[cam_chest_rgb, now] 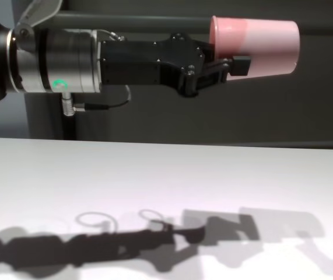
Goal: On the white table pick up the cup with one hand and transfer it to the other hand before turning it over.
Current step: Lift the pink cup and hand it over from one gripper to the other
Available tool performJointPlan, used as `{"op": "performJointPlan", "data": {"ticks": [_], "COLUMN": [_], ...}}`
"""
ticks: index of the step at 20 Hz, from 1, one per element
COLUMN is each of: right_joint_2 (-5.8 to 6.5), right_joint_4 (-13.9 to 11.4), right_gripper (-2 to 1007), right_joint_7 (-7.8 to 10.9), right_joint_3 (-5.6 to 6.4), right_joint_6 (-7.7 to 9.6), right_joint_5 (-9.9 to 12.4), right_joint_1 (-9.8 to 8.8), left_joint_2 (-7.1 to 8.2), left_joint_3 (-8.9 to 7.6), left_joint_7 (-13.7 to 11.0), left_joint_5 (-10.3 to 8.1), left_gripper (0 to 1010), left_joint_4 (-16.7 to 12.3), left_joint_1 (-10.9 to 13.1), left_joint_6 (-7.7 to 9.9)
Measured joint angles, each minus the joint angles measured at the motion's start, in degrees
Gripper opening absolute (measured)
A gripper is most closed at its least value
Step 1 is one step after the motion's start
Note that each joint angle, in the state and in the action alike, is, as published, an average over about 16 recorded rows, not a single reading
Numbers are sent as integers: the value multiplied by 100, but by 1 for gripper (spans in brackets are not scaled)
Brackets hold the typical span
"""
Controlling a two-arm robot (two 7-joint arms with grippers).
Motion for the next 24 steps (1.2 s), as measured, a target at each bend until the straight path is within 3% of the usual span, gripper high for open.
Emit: {"op": "performJointPlan", "data": {"ticks": [7, 12, 24], "right_joint_2": [-175, -284, -468], "right_joint_4": [39, 72, 140], "right_gripper": [1003, 1003, 1003], "right_joint_7": [263, 354, 195], "right_joint_3": [293, 458, 715], "right_joint_6": [652, 1119, 2065], "right_joint_5": [1403, 2307, 3999], "right_joint_1": [126, 218, 358], "left_joint_2": [0, 0, 0], "left_joint_3": [0, 0, 0], "left_joint_7": [0, 0, 0], "left_joint_5": [0, 0, 0], "left_gripper": [50, 50, 50], "left_joint_4": [0, 0, 0], "left_joint_1": [0, 0, 0], "left_joint_6": [-1, -1, -1]}}
